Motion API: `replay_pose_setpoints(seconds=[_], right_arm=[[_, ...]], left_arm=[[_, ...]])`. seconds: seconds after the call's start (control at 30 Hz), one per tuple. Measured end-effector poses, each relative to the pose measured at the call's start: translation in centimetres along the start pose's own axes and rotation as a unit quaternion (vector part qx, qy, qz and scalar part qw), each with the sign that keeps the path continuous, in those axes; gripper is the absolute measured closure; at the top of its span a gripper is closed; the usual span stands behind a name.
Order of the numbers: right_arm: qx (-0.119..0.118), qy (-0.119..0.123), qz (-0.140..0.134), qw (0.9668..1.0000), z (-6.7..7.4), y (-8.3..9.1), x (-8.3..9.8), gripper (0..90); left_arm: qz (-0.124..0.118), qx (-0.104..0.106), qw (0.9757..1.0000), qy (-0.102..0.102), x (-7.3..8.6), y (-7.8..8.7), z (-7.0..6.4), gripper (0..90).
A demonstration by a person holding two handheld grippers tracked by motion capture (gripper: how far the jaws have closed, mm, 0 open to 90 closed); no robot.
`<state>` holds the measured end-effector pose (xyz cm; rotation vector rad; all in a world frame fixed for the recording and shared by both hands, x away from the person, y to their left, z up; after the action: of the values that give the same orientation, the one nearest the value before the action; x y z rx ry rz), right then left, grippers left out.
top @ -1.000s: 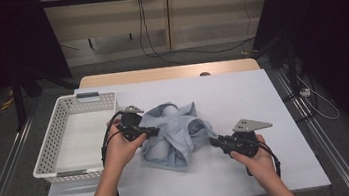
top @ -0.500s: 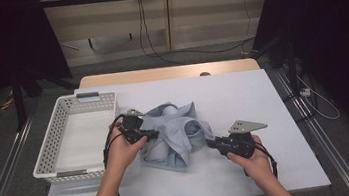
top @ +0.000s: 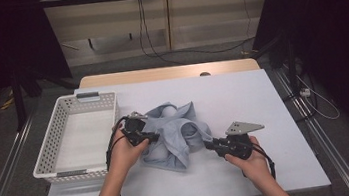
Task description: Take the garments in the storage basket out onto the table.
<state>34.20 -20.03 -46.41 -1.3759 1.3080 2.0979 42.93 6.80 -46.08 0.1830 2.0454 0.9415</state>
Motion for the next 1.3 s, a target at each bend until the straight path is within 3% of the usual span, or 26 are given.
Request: replay_pose_setpoints(seconds=[0.17, 0.33, 0.47, 0.6, 0.73, 0.87, 0.9, 0.93, 1.0, 1.03, 1.07, 1.2, 1.23, 1.3], right_arm=[[-0.003, 0.001, -0.002, 1.0, 0.1, 0.0, -0.1, 80.3], [-0.003, 0.002, -0.001, 1.0, 0.2, -0.1, 0.0, 80.3], [-0.003, 0.001, -0.001, 1.0, 0.2, -0.1, 0.0, 80.3], [-0.003, -0.001, 0.001, 1.0, 0.3, -0.1, 0.0, 80.3], [-0.003, 0.001, 0.002, 1.0, 0.3, -0.2, 0.0, 80.3], [-0.004, -0.004, 0.002, 1.0, 0.3, -0.2, 0.0, 80.2], [-0.004, -0.006, 0.002, 1.0, 0.2, -0.1, 0.1, 80.2], [-0.004, -0.006, 0.002, 1.0, 0.2, -0.1, 0.1, 80.2], [-0.002, -0.01, 0.002, 0.9999, 0.0, -0.1, 0.0, 80.2], [-0.001, -0.011, 0.002, 0.9999, 0.0, 0.0, 0.0, 80.2], [-0.001, -0.011, 0.001, 0.9999, -0.1, 0.0, 0.0, 80.2], [0.0, -0.014, 0.001, 0.9999, -0.1, 0.0, 0.0, 80.2], [0.0, -0.014, 0.0, 0.9999, -0.2, 0.0, 0.1, 80.2], [0.0, -0.015, 0.001, 0.9999, -0.3, 0.1, 0.1, 80.2]], left_arm=[[-0.007, 0.008, 0.9999, 0.01, -0.1, 0.3, -0.2, 74.7], [-0.019, 0.011, 0.9996, 0.015, -0.6, 0.9, -0.6, 58.6], [-0.025, 0.012, 0.9996, 0.01, -0.9, 1.4, -1.1, 49.2], [-0.032, 0.004, 0.9995, 0.002, -1.4, 1.9, -1.8, 32.0], [-0.037, -0.002, 0.9993, -0.01, -1.7, 2.4, -2.5, 24.3], [-0.036, 0.006, 0.999, -0.024, -2.1, 2.5, -3.7, 22.1], [-0.033, 0.013, 0.9987, -0.038, -2.3, 2.4, -4.4, 22.0], [-0.033, 0.013, 0.9987, -0.038, -2.3, 2.4, -4.4, 22.0], [-0.018, 0.02, 0.9976, -0.063, -2.5, 2.2, -5.7, 20.7], [-0.018, 0.02, 0.9976, -0.063, -2.5, 2.2, -5.7, 21.2], [-0.008, 0.024, 0.9969, -0.075, -2.5, 1.9, -6.5, 20.8], [-0.006, 0.037, 0.9955, -0.087, -2.7, 1.4, -7.6, 21.1], [-0.005, 0.042, 0.9941, -0.1, -2.9, 1.3, -8.2, 22.3], [-0.004, 0.05, 0.9931, -0.107, -3.0, 1.1, -8.8, 23.2]])
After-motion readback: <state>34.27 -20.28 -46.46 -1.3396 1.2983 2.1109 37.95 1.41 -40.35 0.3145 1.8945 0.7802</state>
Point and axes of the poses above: each handheld gripper's, and its own axes: y roughly backward along the jaws, x roughly out of its underside, z roughly to its left, the point moved 4 cm from there along -y, roughly forward along the jaws, and after that the axes turned 8 degrees about x, right-handed, at the moved point
